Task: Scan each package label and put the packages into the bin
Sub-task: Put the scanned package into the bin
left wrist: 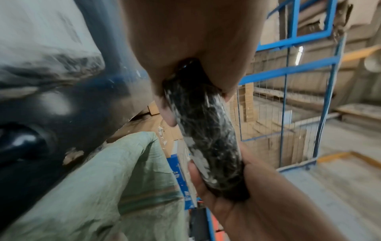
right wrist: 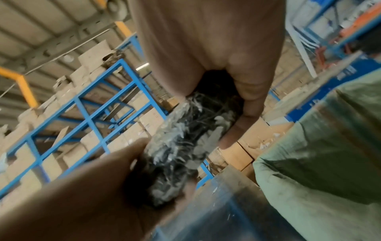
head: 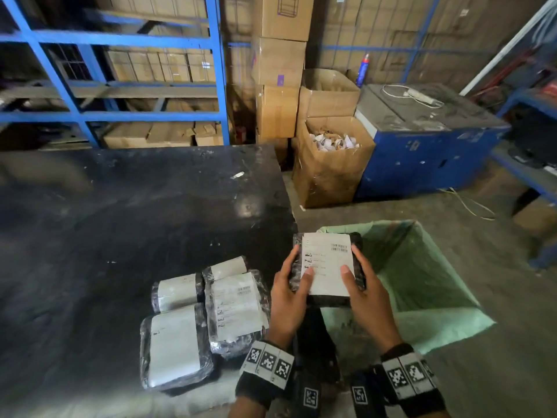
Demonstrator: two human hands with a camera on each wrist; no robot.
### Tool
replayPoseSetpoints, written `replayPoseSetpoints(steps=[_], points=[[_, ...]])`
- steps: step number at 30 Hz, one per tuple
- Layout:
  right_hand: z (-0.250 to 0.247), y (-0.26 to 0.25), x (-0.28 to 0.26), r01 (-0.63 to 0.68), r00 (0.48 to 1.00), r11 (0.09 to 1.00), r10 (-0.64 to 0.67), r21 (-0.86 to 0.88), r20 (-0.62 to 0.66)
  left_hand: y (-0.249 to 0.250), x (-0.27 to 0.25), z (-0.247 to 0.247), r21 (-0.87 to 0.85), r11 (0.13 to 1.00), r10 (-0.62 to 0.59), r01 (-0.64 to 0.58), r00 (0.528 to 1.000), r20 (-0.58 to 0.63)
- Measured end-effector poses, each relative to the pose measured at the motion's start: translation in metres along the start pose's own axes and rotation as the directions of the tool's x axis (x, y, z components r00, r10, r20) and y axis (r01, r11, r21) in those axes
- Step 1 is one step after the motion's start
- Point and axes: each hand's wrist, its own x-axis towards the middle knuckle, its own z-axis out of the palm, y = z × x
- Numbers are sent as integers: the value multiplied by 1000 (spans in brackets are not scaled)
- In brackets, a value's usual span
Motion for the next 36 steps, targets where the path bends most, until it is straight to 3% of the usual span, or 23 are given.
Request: replayPoseSetpoints(steps=[3,5,8,10,13,16,19,26,29,36], points=[[-31,37,42,-37,999,999,37,-1,25,-11,22,37,156,984,-97,85,993,71],[-55,64,71,-71,993,997,73,-21,95,-18,37,59,324,944,-101,70,992,81],[-88,91,109,-145,965,987,157,-74,208,-37,52,86,667,745,-72,23,996,46],[-105,106,136,-211,923,964,251,-163,290,-50,57,106,789,614,-41,13,999,16],[-113,140,183,-257,830,893,400,-370,389,-73,57,128,873,487,-38,-17,998,40],[-105,182,228,-203,726,807,504,-554,468,-101,51,139,919,394,-83,-12,995,49],[-83,222,256,-153,670,749,558,-645,489,-114,45,147,931,364,-113,-21,991,66],[-23,280,281,-220,690,795,537,-566,485,-133,47,153,946,323,-112,-29,991,69],[-1,291,282,-285,710,833,516,-474,479,-133,46,148,936,350,-122,-31,989,79],[49,321,255,-309,794,865,463,-395,394,-131,46,141,937,345,-182,-51,976,121]])
